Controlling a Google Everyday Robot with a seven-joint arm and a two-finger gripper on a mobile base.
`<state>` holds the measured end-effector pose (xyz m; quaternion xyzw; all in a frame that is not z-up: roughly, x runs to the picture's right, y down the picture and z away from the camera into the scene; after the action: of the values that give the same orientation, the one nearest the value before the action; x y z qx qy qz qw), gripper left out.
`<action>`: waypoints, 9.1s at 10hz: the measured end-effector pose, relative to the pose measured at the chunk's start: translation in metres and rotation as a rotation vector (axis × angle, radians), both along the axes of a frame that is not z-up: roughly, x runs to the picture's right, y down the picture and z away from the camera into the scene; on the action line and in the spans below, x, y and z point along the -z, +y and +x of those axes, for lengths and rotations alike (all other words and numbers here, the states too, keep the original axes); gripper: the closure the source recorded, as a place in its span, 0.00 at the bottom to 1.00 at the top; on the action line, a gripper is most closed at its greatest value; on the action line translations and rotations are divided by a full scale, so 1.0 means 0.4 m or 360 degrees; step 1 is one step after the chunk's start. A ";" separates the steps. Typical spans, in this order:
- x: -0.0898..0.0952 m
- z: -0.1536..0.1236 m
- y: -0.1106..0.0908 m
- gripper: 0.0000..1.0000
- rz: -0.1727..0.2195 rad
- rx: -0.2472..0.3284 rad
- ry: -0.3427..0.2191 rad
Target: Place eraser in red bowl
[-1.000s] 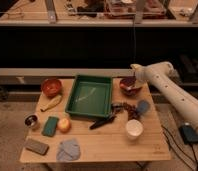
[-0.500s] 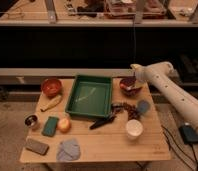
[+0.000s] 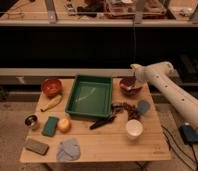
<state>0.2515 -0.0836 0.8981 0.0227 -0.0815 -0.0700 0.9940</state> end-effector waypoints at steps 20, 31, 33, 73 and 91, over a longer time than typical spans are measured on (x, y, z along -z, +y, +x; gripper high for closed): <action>0.510 -0.497 0.162 0.20 0.0029 0.1825 -0.0027; 0.564 -0.542 0.052 0.20 -0.0068 0.2354 -0.1003; 0.647 -0.461 -0.030 0.20 0.0060 0.2475 -0.1114; 0.681 -1.400 0.650 0.20 0.0451 0.3848 -0.1539; 0.427 -1.593 0.890 0.20 0.0314 0.4067 -0.1432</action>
<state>-0.3856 0.2723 0.7272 0.0231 -0.3549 -0.9272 0.1174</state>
